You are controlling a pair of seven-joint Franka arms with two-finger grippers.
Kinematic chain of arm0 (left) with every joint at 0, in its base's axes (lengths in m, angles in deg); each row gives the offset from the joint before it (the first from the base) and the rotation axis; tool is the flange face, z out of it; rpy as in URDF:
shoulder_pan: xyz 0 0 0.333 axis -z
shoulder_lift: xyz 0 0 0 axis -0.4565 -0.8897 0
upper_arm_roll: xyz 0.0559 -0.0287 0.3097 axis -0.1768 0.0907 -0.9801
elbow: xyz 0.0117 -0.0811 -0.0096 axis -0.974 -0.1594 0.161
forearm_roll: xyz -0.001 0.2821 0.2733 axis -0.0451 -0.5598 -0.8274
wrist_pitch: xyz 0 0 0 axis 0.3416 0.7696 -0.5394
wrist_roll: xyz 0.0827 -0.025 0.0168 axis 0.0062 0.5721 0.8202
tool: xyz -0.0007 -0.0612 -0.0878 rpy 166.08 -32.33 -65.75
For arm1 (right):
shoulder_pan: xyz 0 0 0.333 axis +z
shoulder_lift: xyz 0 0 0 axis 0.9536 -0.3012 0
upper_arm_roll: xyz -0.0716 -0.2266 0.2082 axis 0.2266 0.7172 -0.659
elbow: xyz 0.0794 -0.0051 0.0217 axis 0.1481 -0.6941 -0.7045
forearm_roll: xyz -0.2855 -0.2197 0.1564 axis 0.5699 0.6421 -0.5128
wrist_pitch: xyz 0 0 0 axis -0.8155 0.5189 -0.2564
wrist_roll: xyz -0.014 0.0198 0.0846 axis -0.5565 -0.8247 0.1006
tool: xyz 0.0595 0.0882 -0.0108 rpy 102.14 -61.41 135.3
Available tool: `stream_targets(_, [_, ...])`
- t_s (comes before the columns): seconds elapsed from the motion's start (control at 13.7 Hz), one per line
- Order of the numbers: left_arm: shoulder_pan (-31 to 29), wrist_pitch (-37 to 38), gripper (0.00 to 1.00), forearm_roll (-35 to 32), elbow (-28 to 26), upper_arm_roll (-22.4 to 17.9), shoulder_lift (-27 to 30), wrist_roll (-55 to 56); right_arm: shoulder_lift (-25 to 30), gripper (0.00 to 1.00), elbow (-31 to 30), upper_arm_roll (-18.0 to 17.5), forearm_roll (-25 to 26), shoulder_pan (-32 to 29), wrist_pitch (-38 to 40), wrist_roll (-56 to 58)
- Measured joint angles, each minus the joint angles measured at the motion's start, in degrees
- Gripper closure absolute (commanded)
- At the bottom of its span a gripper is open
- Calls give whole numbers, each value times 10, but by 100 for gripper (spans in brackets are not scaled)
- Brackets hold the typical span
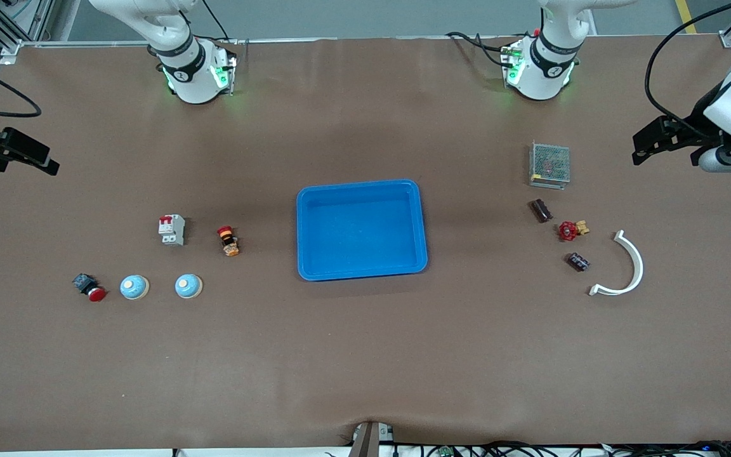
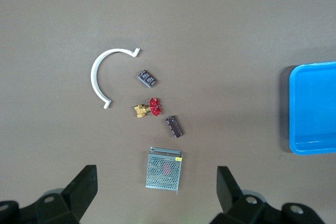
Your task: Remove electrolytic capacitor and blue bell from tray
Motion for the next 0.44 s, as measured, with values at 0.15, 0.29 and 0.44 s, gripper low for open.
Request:
stream_targets(0.15, [0, 6, 0, 0, 4, 0, 0, 0, 0, 0, 0, -13, 14, 0, -2, 0])
stream_targets(0.29, [0, 11, 0, 0, 6, 0, 0, 0, 0, 0, 0, -15, 16, 0, -2, 0])
stream_targets(0.44, [0, 12, 0, 0, 6, 0, 0, 0, 0, 0, 0, -15, 17, 0, -3, 0])
